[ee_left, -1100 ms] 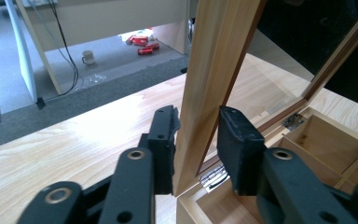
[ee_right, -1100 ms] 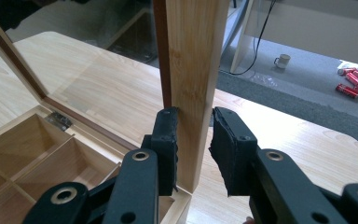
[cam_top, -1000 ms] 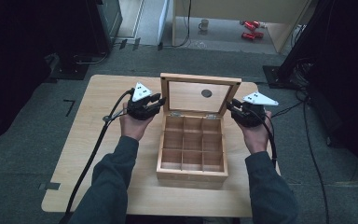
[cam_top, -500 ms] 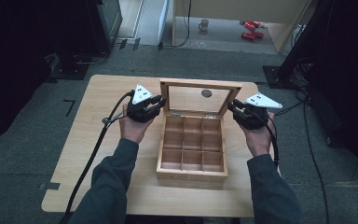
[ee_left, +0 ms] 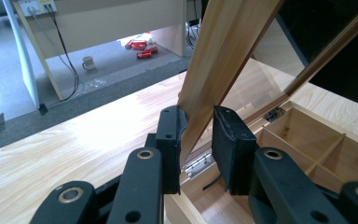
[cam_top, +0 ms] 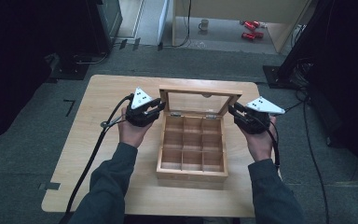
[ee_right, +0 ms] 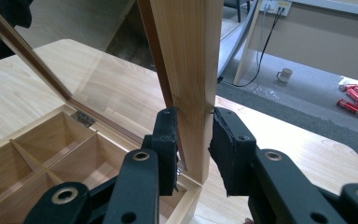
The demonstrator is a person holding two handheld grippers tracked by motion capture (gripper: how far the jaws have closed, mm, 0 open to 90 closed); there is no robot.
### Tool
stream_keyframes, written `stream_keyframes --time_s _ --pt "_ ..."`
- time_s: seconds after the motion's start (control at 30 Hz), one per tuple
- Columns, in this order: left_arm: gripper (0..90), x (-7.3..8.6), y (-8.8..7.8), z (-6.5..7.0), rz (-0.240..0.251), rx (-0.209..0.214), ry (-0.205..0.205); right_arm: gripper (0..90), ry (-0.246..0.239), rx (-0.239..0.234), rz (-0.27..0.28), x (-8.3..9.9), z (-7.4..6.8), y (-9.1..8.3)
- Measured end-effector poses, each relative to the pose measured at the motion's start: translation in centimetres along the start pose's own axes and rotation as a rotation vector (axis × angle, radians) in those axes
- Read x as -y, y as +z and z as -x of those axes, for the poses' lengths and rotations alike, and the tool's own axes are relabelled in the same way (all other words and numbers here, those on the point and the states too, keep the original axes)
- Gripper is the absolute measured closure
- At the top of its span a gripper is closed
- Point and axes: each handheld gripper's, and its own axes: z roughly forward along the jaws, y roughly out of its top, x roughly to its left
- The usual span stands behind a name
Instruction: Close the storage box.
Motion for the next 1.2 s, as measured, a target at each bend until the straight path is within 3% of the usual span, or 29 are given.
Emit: stream_keyframes --time_s 1.2 --pt "73.1 0.5 -2.5 1.9 0.008 -0.008 0.039 73.6 0.007 -0.026 0.045 1.2 -1.3 -2.8"
